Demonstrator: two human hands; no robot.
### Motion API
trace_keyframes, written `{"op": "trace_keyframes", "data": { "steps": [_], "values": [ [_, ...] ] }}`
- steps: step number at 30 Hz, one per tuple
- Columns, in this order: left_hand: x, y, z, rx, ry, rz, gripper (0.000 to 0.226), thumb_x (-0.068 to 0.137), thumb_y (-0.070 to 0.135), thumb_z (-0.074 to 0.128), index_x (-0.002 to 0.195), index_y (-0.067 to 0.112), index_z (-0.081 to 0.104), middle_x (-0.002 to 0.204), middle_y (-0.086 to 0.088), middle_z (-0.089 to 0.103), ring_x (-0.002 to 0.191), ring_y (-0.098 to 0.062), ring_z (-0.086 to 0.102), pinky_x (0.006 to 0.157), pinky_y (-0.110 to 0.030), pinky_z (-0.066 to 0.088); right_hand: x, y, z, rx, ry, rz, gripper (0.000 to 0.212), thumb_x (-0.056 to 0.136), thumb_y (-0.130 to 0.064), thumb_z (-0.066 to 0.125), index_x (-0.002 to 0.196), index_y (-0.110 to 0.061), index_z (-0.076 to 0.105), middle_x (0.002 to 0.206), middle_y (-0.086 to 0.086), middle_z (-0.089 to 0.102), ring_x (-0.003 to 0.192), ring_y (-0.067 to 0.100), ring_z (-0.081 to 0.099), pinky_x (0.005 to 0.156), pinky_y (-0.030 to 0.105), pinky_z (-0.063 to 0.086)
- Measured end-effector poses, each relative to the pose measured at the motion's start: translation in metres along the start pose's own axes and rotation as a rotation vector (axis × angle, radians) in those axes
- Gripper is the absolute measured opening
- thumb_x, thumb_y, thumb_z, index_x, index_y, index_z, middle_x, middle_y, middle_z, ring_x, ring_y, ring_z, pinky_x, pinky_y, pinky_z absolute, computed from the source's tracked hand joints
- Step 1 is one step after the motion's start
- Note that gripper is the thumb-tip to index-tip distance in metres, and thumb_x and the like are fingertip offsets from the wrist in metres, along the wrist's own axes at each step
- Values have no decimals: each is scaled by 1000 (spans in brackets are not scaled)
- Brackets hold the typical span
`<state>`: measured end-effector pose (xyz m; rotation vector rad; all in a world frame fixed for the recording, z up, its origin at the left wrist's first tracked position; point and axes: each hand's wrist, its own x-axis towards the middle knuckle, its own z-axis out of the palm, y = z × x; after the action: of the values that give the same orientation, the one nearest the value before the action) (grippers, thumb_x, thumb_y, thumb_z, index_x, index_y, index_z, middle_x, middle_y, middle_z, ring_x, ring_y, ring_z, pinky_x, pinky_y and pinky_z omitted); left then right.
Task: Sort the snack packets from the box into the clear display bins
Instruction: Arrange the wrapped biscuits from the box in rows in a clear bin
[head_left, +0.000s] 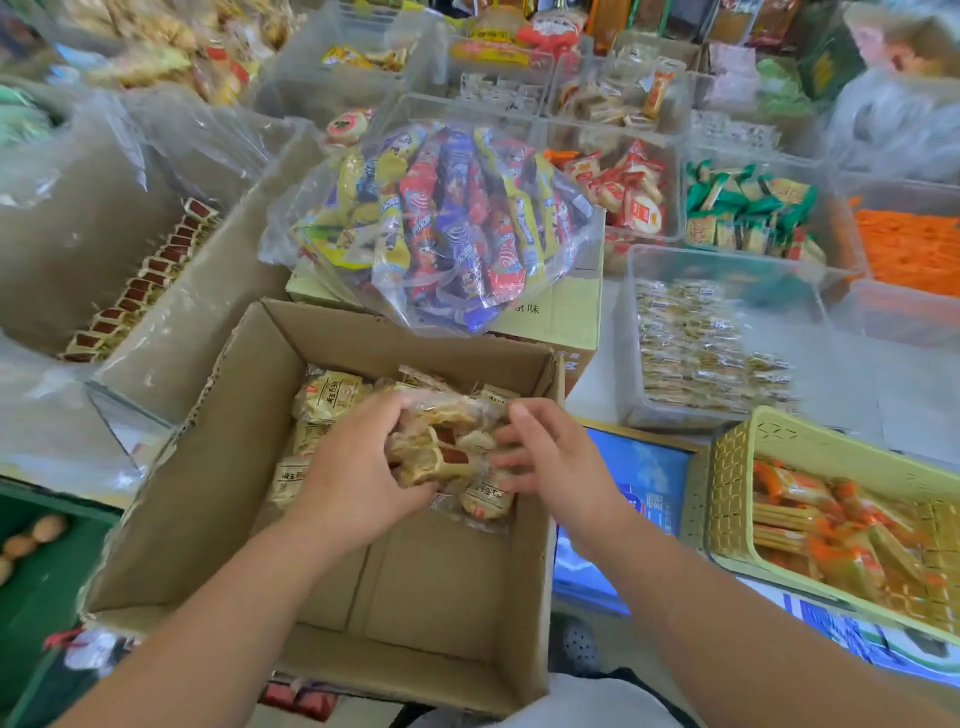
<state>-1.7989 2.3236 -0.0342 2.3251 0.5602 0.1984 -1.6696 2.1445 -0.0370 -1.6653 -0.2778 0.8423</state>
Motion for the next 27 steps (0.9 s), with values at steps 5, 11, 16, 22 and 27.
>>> {"op": "trace_keyframes", "data": {
  "steps": [5, 11, 16, 22, 27],
  "values": [
    [-14, 70, 26, 473, 223, 615, 89, 56, 15, 96, 133, 18, 52, 128, -8, 64, 97, -32, 62, 75, -48, 56, -7, -16, -65, 247, -178, 158, 66, 71, -72, 63, 117, -26, 68, 103, 13, 75, 98, 27, 73, 80, 37, 55],
    [-2, 151, 80, 601, 188, 738, 42, 94, 10, 51, 135, 19, 50, 132, -14, 68, 92, -37, 72, 72, -48, 56, -12, -23, -160, 95, -311, 99, 33, 84, -49, 71, 113, -35, 70, 101, -3, 75, 83, 8, 68, 66, 23, 52],
    [19, 209, 125, 567, 199, 689, 65, 78, 8, 69, 139, 21, 48, 150, -16, 48, 87, -36, 67, 73, -48, 55, -6, -17, -234, 252, -281, 40, 42, 85, -32, 75, 125, -34, 63, 98, 2, 73, 73, 12, 67, 64, 27, 52],
    [25, 250, 169, 299, 283, 239, 94, 60, 14, 97, 144, 23, 54, 141, -6, 56, 115, -27, 61, 95, -54, 56, 6, -4, -309, 527, -226, 42, 64, 81, -6, 78, 139, -15, 52, 121, 14, 72, 106, 32, 72, 86, 49, 58],
    [35, 268, 189, -292, 309, -319, 81, 66, 18, 97, 128, 53, 58, 112, 27, 69, 102, 3, 68, 82, -23, 60, 14, 6, -353, 423, -195, -2, 46, 87, 6, 67, 129, -11, 59, 120, 18, 71, 106, 36, 70, 91, 54, 53]
  ]
}}
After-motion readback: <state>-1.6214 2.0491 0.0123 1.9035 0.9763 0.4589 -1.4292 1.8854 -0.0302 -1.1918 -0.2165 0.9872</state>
